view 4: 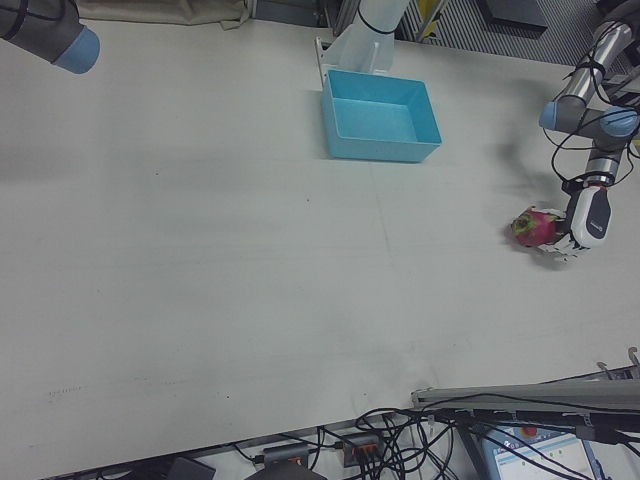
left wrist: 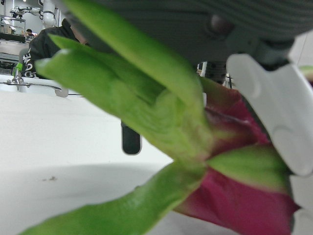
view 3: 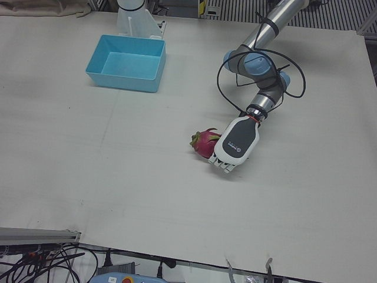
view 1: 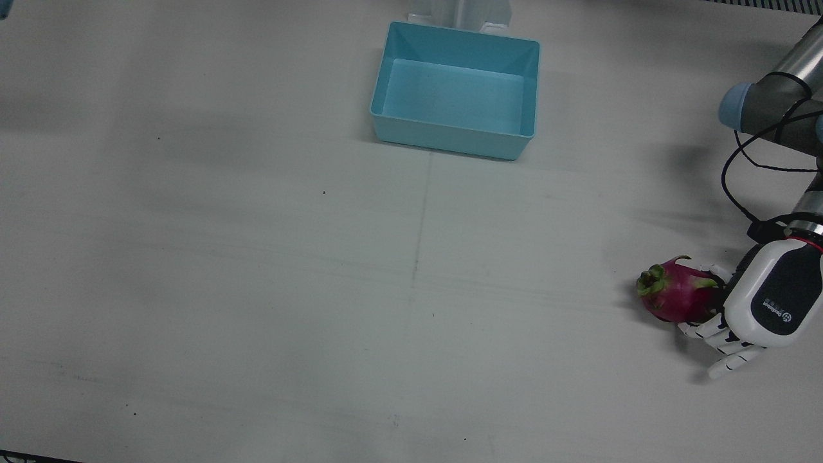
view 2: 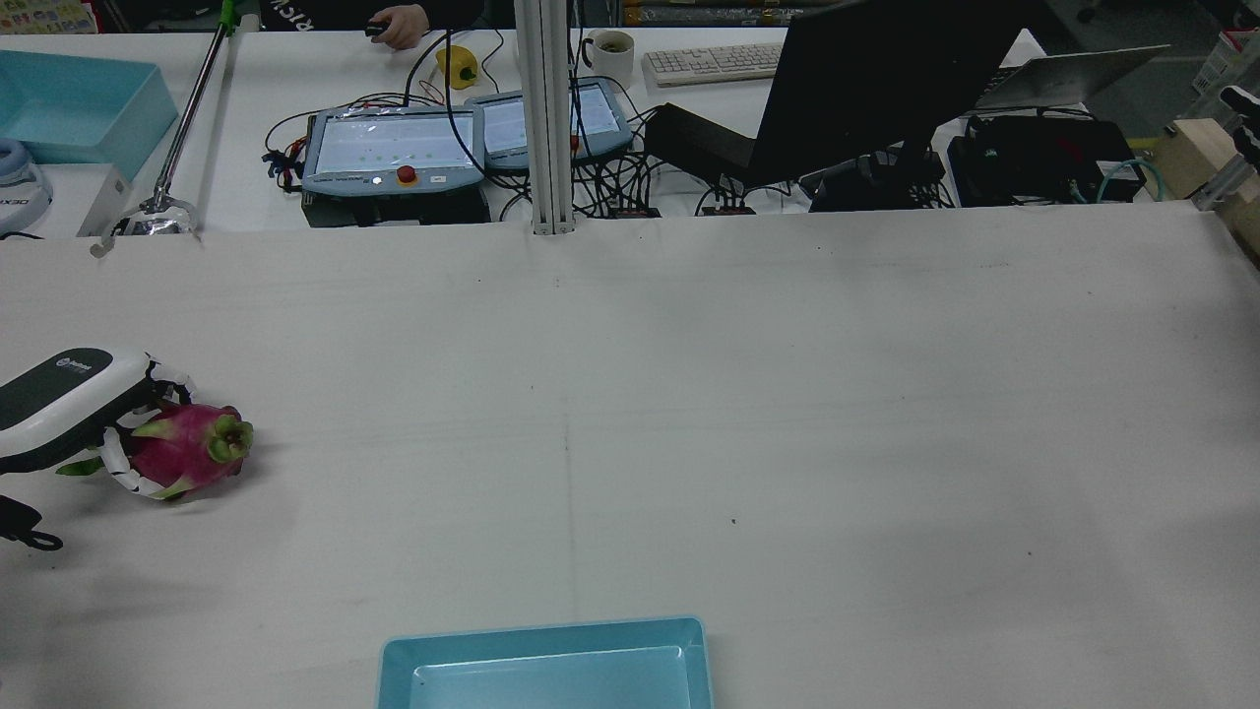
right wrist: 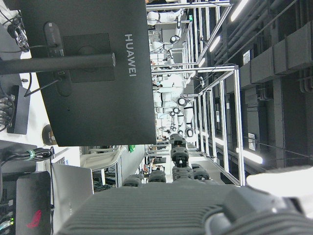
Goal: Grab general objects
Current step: 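Close the left hand fingers around the dragon fruit, then carry the dragon fruit with the left hand over the blue tray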
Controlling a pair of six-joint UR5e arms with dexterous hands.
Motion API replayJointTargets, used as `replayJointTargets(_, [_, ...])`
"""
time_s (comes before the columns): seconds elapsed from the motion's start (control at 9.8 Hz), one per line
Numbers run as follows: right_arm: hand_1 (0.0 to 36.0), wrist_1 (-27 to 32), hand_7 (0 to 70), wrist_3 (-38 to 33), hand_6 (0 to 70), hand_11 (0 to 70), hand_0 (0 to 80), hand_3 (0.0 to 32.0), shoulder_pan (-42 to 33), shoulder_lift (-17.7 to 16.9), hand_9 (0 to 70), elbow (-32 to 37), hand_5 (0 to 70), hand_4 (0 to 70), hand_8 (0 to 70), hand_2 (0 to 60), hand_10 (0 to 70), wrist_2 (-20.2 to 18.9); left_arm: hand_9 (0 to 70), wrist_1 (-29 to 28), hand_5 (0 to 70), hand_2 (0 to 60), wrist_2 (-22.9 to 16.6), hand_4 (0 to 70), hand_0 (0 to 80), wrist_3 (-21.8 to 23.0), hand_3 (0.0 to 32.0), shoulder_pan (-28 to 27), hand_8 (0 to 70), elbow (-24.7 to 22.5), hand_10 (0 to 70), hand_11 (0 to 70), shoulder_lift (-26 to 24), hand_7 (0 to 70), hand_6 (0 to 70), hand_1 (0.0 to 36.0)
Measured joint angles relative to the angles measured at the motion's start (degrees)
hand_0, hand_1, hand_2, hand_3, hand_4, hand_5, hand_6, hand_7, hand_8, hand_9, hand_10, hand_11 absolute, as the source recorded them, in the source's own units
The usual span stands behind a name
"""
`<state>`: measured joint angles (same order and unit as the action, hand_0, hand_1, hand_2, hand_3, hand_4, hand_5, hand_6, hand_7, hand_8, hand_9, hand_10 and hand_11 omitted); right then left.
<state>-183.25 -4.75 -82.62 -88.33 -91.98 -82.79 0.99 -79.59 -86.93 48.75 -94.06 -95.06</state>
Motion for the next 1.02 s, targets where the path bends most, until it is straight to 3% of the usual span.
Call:
replayJointTargets(0.61, [0.0,0.0,0.0,0.0,0.0,0.0,0.0,0.0,0.0,0.0,0.0,0.0,0.0,0.0,0.0,0.0,0.0,0.0,70.0,3.8,65.1,42.8,-11.5,70.0,49.7,13.4,0.0,-0.1,70.0,0.4,70.0,70.0,-9.3,70.0,70.0,5.0])
replayJointTargets(1.02, [0.0,0.0,0.0,0.0,0.0,0.0,0.0,0.0,0.0,0.0,0.0,0.0,0.0,0.0,0.0,0.0,0.0,0.0,70.0,8.1,68.0,46.9,-23.9,70.0,51.2,20.3,0.0,0.0,70.0,-0.9,70.0,70.0,-13.6,70.0,70.0,7.8])
